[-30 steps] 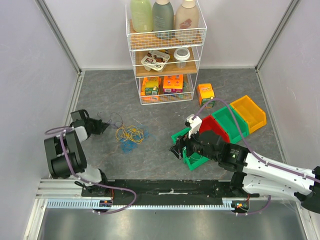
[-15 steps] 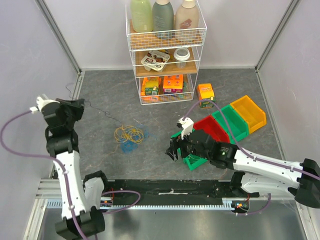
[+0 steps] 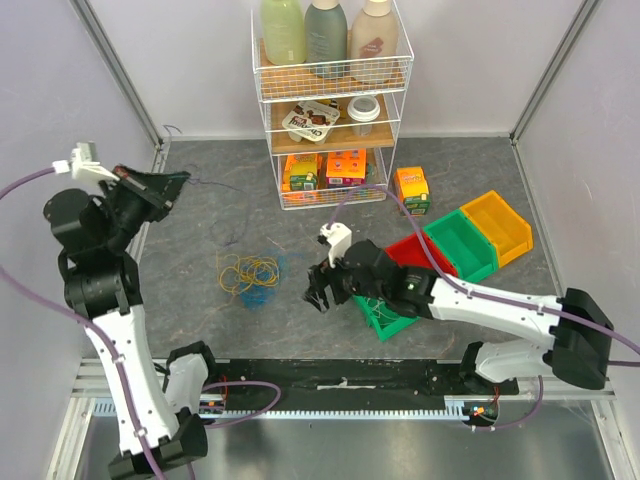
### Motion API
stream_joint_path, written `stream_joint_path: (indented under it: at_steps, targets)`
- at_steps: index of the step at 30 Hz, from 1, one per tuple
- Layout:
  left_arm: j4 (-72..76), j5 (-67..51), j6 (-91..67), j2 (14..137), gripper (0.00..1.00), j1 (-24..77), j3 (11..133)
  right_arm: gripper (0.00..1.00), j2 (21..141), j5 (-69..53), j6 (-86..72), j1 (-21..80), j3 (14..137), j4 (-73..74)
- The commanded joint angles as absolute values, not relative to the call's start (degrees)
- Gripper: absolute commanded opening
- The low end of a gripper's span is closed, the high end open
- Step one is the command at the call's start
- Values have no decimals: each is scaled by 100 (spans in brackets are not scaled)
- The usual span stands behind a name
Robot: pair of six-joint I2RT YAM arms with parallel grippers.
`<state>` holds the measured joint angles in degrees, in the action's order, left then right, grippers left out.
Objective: Untangle the cables
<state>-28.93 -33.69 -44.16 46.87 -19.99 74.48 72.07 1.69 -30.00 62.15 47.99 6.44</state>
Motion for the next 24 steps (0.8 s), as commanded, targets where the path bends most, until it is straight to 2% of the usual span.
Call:
stream_joint_path:
  at_steps: [1,5,9,17,24]
  targets:
    - [-3340,-5069,-4043,4808,2,-1934,6910,84,7637,18,-2400,6240,5799,676]
    - [-3314,-5054,-4271,4317,2,-1662,6145,84,7918,18,-2040,6240,6380,791]
    - [-3322,-5097,-4324,4052,2,-1310,5994,84,7841,-139,-1960,6240,6496,546]
    - [-2788,-5519,-4525,4192,2,-651,6802,85,7357,-844,-2188,6249,5854,-720]
    - [-2250,-5889,-4948,4280,2,-650,7558,86,6953,-694,-1978,6240,6020,-738]
